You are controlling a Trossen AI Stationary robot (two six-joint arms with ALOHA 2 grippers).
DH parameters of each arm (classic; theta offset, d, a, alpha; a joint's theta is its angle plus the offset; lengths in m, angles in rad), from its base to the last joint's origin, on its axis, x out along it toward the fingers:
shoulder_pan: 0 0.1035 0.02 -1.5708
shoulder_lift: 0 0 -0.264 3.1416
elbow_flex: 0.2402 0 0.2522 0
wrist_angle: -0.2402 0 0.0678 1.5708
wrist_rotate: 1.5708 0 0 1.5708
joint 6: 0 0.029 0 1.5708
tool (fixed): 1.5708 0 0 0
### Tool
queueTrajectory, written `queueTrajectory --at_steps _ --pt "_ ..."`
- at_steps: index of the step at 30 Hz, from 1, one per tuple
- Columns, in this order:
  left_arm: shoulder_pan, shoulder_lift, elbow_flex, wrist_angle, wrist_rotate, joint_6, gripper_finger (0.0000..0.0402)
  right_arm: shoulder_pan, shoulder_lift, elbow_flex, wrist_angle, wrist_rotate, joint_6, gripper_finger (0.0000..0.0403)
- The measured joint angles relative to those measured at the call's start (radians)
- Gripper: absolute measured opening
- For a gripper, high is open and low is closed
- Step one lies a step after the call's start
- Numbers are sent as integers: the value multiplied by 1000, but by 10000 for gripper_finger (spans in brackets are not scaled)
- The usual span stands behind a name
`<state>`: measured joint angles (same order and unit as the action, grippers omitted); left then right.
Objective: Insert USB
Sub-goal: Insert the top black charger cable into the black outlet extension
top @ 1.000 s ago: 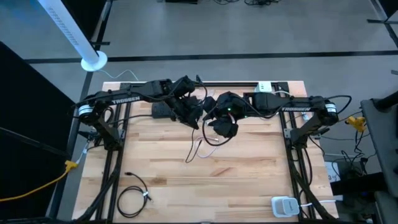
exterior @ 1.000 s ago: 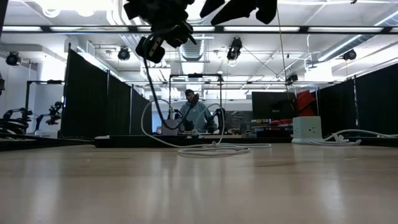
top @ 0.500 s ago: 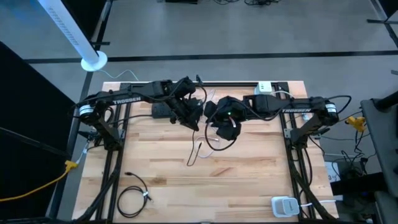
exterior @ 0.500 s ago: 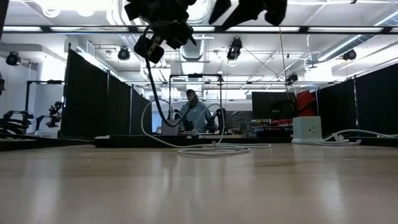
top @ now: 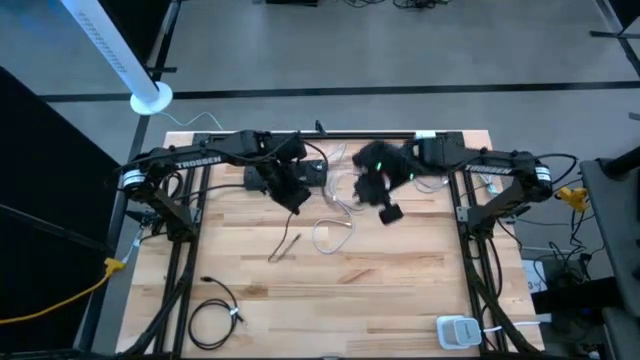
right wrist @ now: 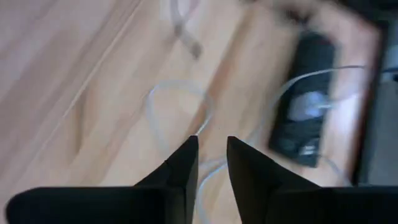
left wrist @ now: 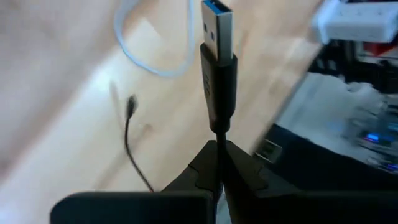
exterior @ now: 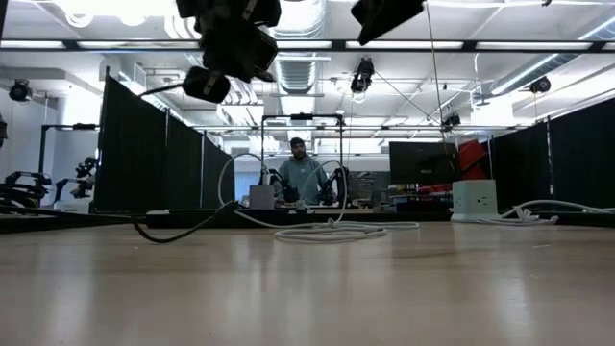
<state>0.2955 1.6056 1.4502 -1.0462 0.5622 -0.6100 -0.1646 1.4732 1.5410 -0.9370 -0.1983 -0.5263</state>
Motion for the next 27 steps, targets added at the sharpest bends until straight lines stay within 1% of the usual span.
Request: queueTrajectory --at_steps 3,5,8,9,11,14,16,18,20,22,23,27 --pt "2 -1 0 29 -60 25 0 -90 -7 -7 49 -58 84 31" --pt "2 -1 0 38 -85 39 0 -140 1 -12 48 -143 151 22" --pt "-1 -3 0 50 -93 72 0 -194 25 -25 54 -273 214 29" --pt "-4 -5 0 51 -96 81 0 -204 36 -28 52 -298 217 38" --pt "-11 -8 0 51 -119 100 0 -209 59 -29 73 -306 229 67" --pt "-29 -15 0 58 -179 149 0 -209 88 -29 134 -307 264 122" --pt "-48 -19 0 71 -215 216 0 -204 98 -29 173 -308 282 158" --pt "-75 -22 0 91 -268 265 0 -204 103 -29 222 -310 294 189" --pt "-105 -26 0 118 -326 319 0 -204 107 -29 284 -338 307 213" --pt "-137 -33 0 150 -384 384 0 -204 113 -29 327 -381 306 228" --pt "-150 -37 0 167 -402 411 0 -199 115 -29 344 -386 293 233" --pt "-177 -39 0 227 -439 481 0 -157 115 -29 350 -362 141 238"
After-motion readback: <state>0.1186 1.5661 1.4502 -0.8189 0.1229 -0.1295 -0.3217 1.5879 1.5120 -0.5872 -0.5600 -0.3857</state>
